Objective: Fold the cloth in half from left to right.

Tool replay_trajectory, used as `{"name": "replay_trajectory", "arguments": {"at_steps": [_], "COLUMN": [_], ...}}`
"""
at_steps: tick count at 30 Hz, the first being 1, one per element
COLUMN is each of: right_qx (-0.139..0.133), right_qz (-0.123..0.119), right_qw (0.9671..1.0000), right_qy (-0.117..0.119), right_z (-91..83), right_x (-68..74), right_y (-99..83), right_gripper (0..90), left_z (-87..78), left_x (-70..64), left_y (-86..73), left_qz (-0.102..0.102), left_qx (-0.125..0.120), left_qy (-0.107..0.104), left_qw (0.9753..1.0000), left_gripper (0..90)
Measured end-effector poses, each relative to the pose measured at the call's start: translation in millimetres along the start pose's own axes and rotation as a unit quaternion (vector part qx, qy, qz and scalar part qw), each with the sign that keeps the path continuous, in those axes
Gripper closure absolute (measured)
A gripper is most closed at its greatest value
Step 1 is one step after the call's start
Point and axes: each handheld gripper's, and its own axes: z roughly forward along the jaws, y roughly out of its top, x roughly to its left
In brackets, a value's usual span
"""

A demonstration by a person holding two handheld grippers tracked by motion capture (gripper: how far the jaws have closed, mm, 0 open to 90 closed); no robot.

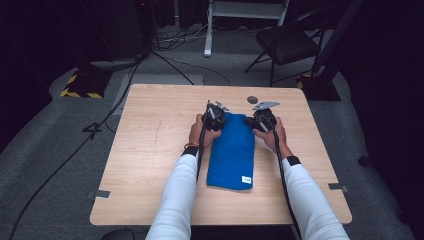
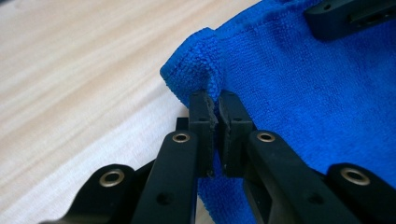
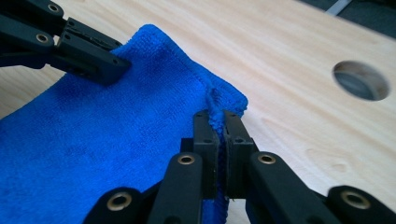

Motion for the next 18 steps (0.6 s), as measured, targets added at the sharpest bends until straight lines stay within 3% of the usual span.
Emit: {"name": "replay_trajectory", "arguments": {"at_steps": [10,14,18], "right_qx": [-0.030,-0.041,-0.049], "right_qz": [-0.024,-0.032,-0.034], "right_qw": [0.9990,0.9983,0.9980], "right_qy": [-0.025,-0.027,-0.020], "right_z": [-12.9,-18.7,-25.2], "right_x": [-0.7,-0.1,-0.3], "right_y": [19.9,25.2,27.4], "right_gripper": [86.9,86.9,86.9], "left_z": [-15.9,-21.8,-31.5], "left_x": [12.4,15.7,15.2], "left_y": [17.3,18.8,18.6], "left_qz": [0.017,0.016,0.032], "left_qx": [-0.021,-0.029,-0.038], "left_qy": [0.008,0.012,0.006], "left_qw": [0.9996,0.9994,0.9988], "left_gripper": [83.8,83.9,84.0]}}
